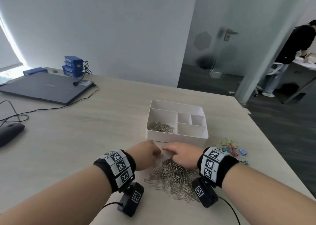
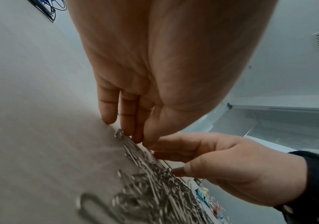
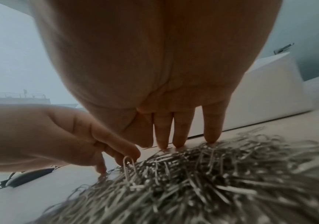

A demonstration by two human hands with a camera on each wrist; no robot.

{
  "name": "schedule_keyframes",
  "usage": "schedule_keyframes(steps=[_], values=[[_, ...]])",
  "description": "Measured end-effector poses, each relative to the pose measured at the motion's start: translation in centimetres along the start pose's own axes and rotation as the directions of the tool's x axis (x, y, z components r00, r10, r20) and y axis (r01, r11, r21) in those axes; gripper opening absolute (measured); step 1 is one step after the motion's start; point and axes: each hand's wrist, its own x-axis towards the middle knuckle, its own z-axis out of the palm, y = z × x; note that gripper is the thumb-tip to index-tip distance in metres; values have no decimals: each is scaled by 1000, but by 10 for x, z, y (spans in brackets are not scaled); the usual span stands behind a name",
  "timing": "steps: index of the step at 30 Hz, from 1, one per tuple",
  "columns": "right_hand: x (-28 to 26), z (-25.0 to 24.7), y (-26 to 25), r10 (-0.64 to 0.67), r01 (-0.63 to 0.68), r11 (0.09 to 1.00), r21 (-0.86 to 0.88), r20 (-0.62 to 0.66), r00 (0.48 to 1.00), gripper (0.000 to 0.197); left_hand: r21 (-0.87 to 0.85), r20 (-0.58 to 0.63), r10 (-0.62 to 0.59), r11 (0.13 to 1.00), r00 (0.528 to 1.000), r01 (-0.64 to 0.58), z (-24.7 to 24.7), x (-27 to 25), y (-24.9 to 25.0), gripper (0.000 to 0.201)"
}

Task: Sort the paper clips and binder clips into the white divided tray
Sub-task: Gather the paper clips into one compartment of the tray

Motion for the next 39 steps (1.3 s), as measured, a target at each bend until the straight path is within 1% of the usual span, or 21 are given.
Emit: schedule_keyframes(steps=[2, 5, 7, 9, 11, 13, 15, 16, 18, 20, 22, 24, 25, 27, 28, 29, 30, 31, 33, 35, 39], values=[[-7, 2, 2, -9, 8, 1000, 28, 15, 1000, 63, -25, 9, 15, 1000, 1000, -15, 2, -4, 6, 39], [-25, -2, 8, -30, 33, 986, 162, -21, 999, 56, -158, -27, -12, 987, 1000, 8, 3, -8, 9, 43], [-35, -4, 16, -13, 37, 971, 237, -104, 994, 50, -239, -87, -48, 971, 995, 26, 2, -9, 5, 45], [-42, -7, 27, 53, 2, 968, 251, -209, 976, 44, -259, -145, -83, 965, 986, 44, -2, -7, 2, 48], [-47, -7, 38, 116, -59, 972, 229, -245, 963, 44, -194, -149, -102, 978, 984, 72, -4, -5, -1, 49], [-51, -5, 44, 159, -124, 976, 181, -194, 968, 50, -63, -103, -133, 990, 986, 127, -3, -1, 0, 47], [-54, 1, 46, 173, -156, 979, 127, -129, 977, 58, 28, -44, -162, 986, 986, 164, 2, 2, 3, 48], [-55, 4, 45, 163, -151, 982, 110, -112, 980, 60, 46, -21, -165, 985, 986, 165, 5, 2, 6, 48], [-59, 6, 42, 133, -121, 987, 110, -110, 985, 62, 68, 14, -125, 990, 992, 124, 10, 3, 13, 45], [-63, 7, 40, 100, -81, 984, 159, -111, 989, 60, 66, 50, -93, 994, 994, 89, 15, 6, 21, 47], [-65, 7, 40, 79, -52, 978, 203, -127, 989, 56, 53, 72, -87, 995, 994, 84, 16, 6, 28, 57], [-68, 8, 44, 86, -57, 984, 170, -173, 981, 53, 66, 76, -86, 995, 993, 81, 14, 7, 34, 75], [-67, 9, 48, 101, -76, 987, 141, -178, 979, 59, 78, 82, -94, 993, 992, 88, 12, 7, 38, 88], [-65, 12, 55, 151, -140, 985, 98, -127, 980, 86, 122, 108, -118, 987, 987, 105, 9, 6, 44, 115], [-65, 14, 57, 180, -172, 981, 87, -95, 979, 99, 154, 124, -123, 983, 985, 104, 8, 6, 48, 122], [-63, 16, 57, 197, -191, 978, 82, -74, 977, 109, 183, 138, -123, 978, 983, 97, 6, 6, 51, 124], [-62, 19, 56, 202, -196, 977, 81, -68, 977, 115, 207, 150, -118, 975, 982, 85, 6, 7, 54, 124], [-61, 21, 54, 196, -190, 979, 80, -70, 978, 116, 227, 156, -108, 971, 982, 70, 6, 7, 58, 121], [-59, 25, 49, 173, -167, 983, 81, -77, 982, 112, 259, 142, -89, 965, 986, 50, 8, 8, 64, 115], [-56, 28, 43, 166, -157, 983, 93, -98, 981, 105, 248, 116, -76, 968, 990, 45, 11, 10, 67, 106], [-50, 31, 36, 163, -144, 982, 123, -169, 972, 78, 193, 90, -46, 981, 995, 27, 10, 11, 70, 83]])
